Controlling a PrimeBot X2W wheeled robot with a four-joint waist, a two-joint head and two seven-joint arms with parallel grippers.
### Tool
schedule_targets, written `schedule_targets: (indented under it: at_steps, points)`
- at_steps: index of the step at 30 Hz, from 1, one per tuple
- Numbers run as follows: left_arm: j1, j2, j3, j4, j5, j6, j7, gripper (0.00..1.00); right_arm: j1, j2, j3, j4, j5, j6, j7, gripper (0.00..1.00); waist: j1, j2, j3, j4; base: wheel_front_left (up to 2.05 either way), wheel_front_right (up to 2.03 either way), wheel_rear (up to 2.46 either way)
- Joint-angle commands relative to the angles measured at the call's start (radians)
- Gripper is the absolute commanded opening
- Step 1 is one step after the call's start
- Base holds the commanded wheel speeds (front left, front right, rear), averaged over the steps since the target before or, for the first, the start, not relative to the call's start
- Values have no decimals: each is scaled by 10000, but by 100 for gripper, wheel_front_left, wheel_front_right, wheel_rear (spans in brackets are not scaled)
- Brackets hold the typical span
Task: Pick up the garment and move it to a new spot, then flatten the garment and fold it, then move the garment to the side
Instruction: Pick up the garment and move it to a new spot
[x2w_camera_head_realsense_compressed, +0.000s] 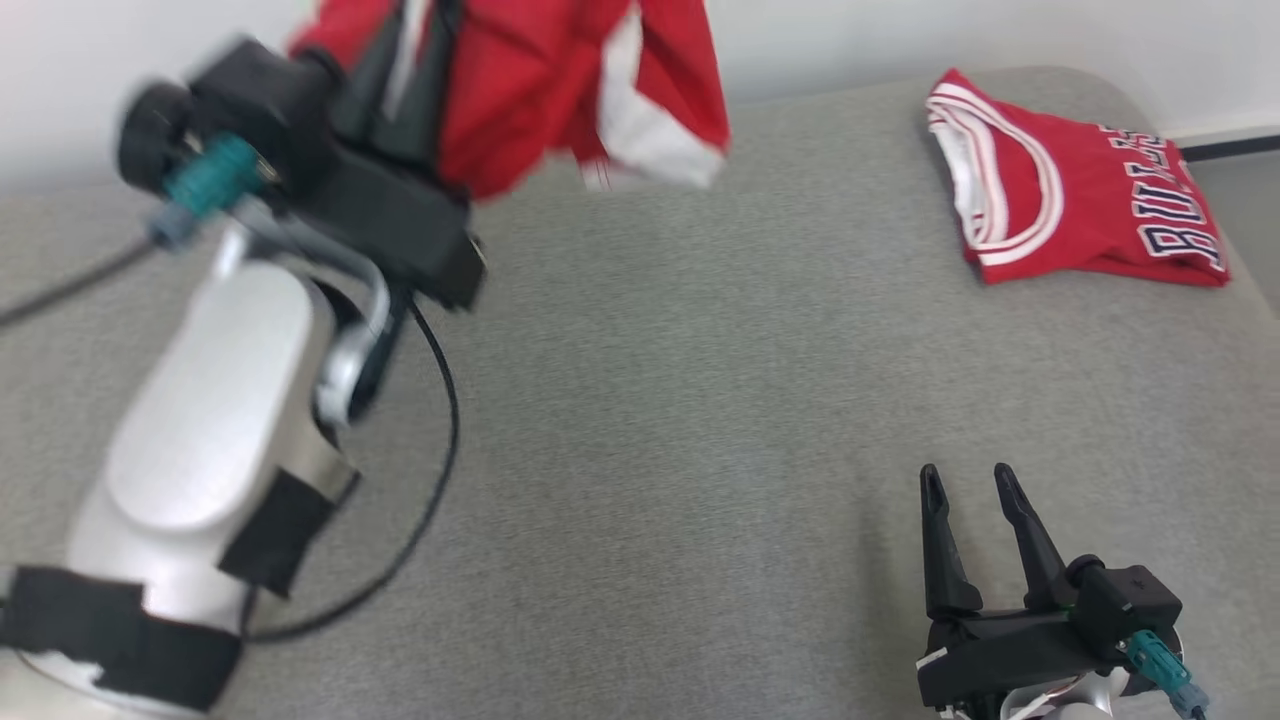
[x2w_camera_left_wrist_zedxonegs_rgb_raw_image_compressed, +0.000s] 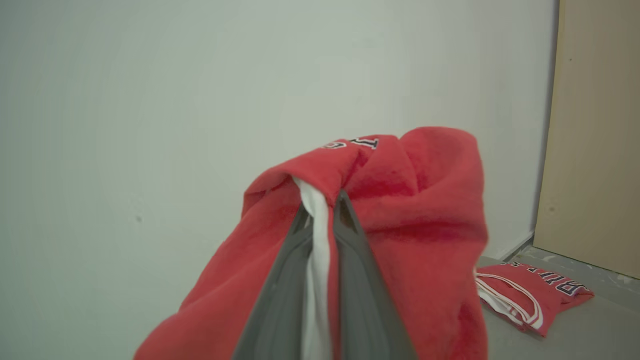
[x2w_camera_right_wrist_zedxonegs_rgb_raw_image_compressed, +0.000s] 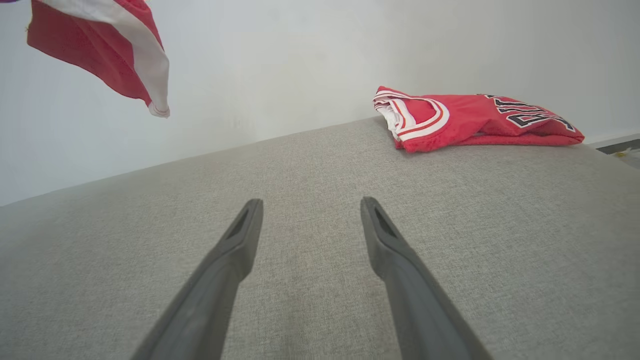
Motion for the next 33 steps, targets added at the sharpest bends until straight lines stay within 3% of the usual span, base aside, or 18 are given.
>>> schedule_targets:
  at_steps: [1,7,14,21,22,23,24,30,33]
  points:
    - [375,-35,-75,-154,11,136,10,0,-47,42,18,54,79,-27,-75,100,0,0,-34,-296,0,0,0]
    - [1624,-420,-463,-211,-192,377,-30,0,-86,43,59,82,234,-27,-86,100,0,0,49,-483,0,0,0]
    - [3025,-885,-1011,924,-315,423,-355,0,-203,41,123,35,358,-27,-83,100,0,0,282,-638,0,0,0]
    - [3728,-1375,-1629,2272,-271,70,-583,0,-365,43,214,123,419,-27,-85,100,0,0,357,-541,0,0,0]
    - [3722,-1428,-1704,2393,-221,43,-650,24,-372,44,217,136,412,-27,-85,100,0,0,347,-504,0,0,0]
    - [3725,-1470,-1742,2504,-207,22,-722,75,-396,44,223,149,406,-27,-85,100,0,0,330,-462,0,0,0]
    - [3699,-1497,-1752,2595,-180,-2,-816,100,-430,44,238,157,393,-27,-85,100,0,0,305,-419,0,0,0]
    - [3457,-1627,-1512,2092,-127,-5,-1220,100,-367,42,62,130,225,-27,-86,100,0,0,-89,45,0,0,0]
    - [3649,-1407,-1201,1499,-29,136,-1282,100,-248,44,-35,99,128,-27,-84,100,0,0,-396,436,0,0,0]
